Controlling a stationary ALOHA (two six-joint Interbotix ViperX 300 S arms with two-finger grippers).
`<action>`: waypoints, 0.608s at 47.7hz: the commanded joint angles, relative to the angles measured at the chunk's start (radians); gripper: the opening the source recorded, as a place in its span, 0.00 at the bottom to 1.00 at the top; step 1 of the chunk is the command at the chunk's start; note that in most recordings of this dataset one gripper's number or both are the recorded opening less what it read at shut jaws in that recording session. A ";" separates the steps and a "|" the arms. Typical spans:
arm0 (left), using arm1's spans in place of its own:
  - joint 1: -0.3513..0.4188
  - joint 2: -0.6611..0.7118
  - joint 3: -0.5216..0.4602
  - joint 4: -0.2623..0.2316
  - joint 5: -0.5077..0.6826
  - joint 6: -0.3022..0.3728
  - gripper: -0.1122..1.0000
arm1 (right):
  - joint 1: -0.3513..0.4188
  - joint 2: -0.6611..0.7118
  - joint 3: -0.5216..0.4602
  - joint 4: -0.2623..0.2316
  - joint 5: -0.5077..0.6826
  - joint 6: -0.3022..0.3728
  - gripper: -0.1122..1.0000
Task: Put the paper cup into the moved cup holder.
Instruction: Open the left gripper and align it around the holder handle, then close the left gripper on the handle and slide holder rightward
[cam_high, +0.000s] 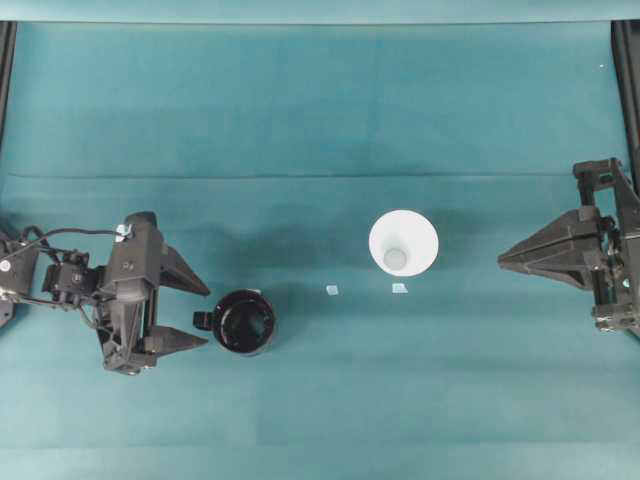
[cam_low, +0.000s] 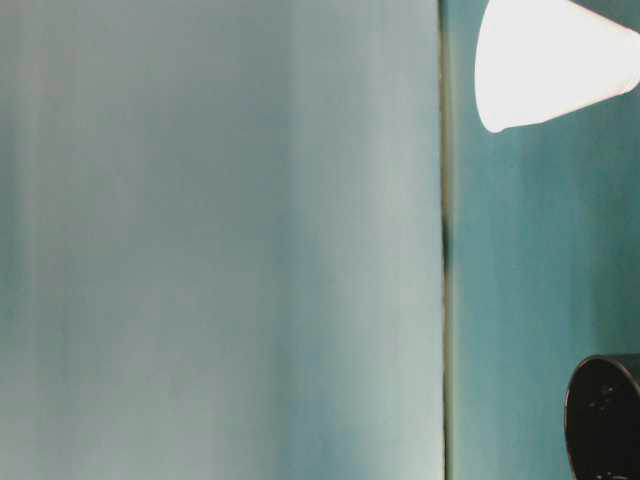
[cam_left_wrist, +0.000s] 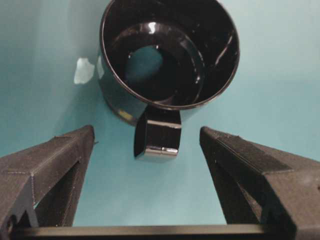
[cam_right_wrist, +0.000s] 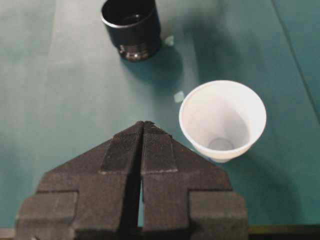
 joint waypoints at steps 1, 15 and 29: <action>0.002 0.006 -0.002 0.002 -0.034 0.002 0.90 | 0.003 0.006 -0.020 0.002 -0.005 0.012 0.06; 0.002 0.049 -0.008 0.002 -0.077 0.002 0.90 | 0.002 0.006 -0.021 0.002 -0.005 0.017 0.06; 0.000 0.054 -0.006 0.002 -0.078 0.002 0.90 | 0.002 0.006 -0.023 0.002 0.002 0.021 0.06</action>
